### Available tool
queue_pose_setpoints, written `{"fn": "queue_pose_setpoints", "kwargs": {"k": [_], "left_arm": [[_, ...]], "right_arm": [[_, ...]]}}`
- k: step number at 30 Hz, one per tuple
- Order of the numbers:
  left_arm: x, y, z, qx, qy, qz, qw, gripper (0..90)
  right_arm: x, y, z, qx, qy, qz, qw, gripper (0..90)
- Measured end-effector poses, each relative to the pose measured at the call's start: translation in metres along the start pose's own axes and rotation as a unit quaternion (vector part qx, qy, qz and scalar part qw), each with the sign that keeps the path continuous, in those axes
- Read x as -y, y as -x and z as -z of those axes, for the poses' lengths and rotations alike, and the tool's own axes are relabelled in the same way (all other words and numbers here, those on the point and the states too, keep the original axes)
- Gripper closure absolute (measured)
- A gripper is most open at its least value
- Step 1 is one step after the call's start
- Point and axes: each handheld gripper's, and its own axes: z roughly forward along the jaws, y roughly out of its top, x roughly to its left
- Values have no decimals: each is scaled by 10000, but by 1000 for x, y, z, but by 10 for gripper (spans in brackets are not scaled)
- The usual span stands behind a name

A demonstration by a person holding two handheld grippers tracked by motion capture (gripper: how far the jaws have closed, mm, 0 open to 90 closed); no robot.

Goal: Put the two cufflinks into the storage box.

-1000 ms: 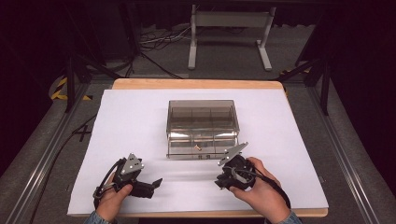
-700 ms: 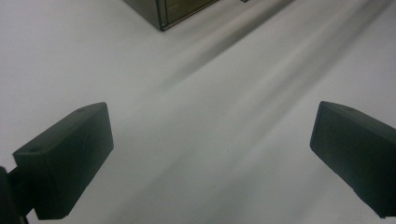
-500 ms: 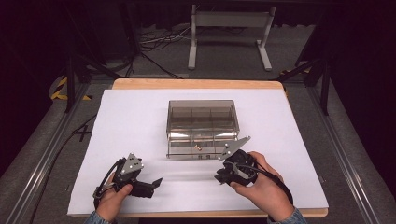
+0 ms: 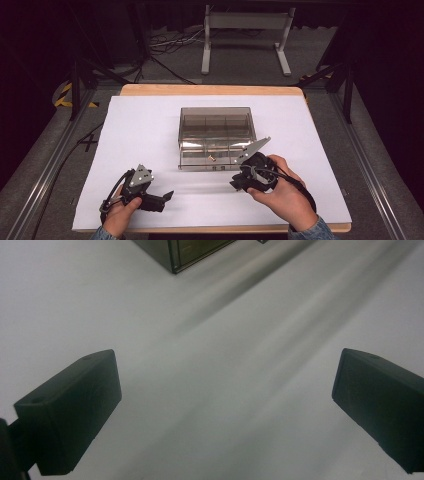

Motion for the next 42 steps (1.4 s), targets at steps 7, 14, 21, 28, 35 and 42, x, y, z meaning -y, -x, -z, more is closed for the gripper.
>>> {"fn": "queue_pose_setpoints", "kwargs": {"k": [7,14,21,28,35,42], "left_arm": [[0,0,0,16,-6,-2,10000,2],[0,0,0,17,-7,1,10000,2],[0,-1,0,46,6,86,10000,2],[0,-1,1,39,7,79,10000,2],[0,-1,1,44,8,75,10000,2],[0,-1,1,49,12,79,10000,2]], "right_arm": [[-9,3,8,-33,9,29,10000,786],[-20,5,13,5,-29,50,10000,786],[-31,10,14,52,-133,7,9999,786],[-41,17,12,68,-156,-80,9998,786],[-51,23,12,104,-151,-134,9997,786],[-60,31,8,144,-185,-239,9994,786]]}}
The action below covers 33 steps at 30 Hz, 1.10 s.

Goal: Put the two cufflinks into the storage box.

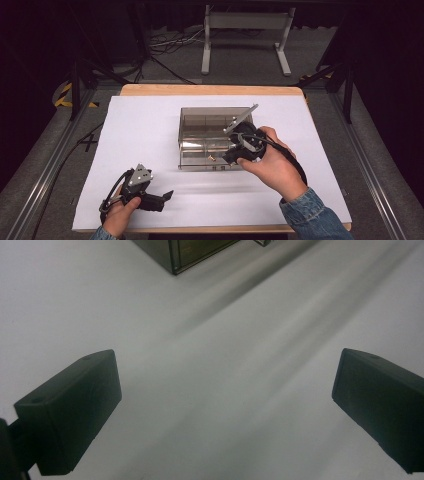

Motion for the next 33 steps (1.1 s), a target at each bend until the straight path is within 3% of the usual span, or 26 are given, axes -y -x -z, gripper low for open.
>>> {"fn": "queue_pose_setpoints", "kwargs": {"k": [21,33], "left_arm": [[0,0,0,8,7,-13,10000,2],[0,-1,1,-2,12,-39,10000,2]], "right_arm": [[-23,18,-13,76,-94,-215,9997,786],[-24,25,-34,140,-255,-329,9990,786]]}}
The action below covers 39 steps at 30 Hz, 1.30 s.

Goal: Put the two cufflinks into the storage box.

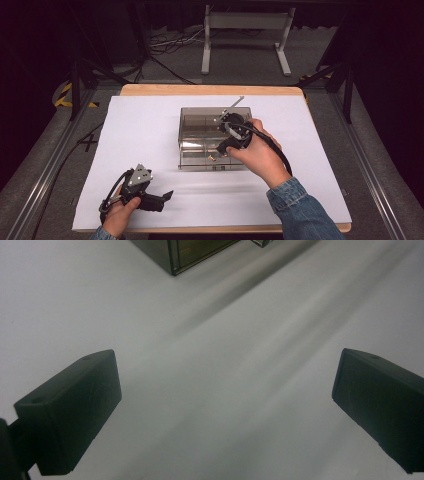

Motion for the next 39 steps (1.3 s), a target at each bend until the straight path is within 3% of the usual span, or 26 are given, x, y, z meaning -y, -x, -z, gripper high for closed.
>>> {"fn": "queue_pose_setpoints", "kwargs": {"k": [18,39], "left_arm": [[0,0,0,-1,5,3,10000,2],[0,0,0,11,8,8,10000,2]], "right_arm": [[-3,4,-18,138,-217,29,9997,786],[1,6,-35,112,-401,18,9991,785]]}}
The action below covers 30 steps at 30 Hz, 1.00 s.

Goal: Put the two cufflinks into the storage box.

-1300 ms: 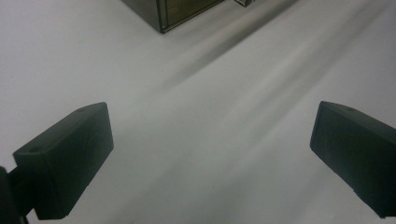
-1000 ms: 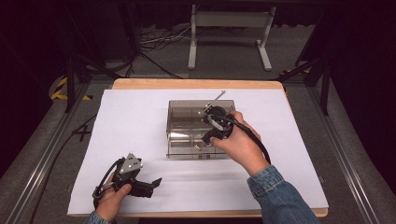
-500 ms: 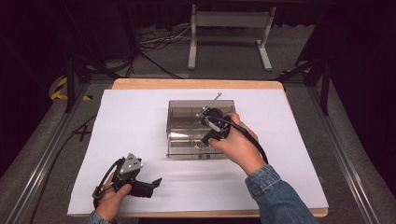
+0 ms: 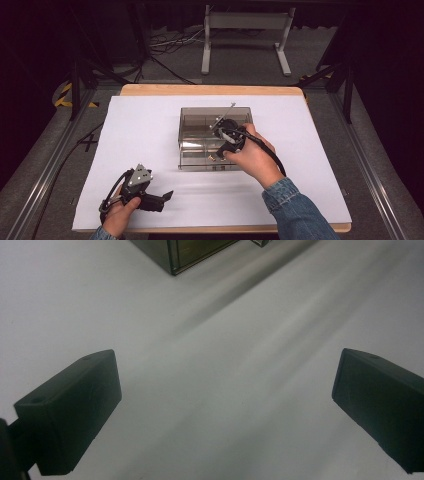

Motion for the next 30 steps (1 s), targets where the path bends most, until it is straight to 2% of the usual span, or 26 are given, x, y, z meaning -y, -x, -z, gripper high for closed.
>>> {"fn": "queue_pose_setpoints", "kwargs": {"k": [30], "left_arm": [[0,0,0,-6,-2,-9,10000,2]], "right_arm": [[2,0,-9,-39,-145,5,9999,782]]}}
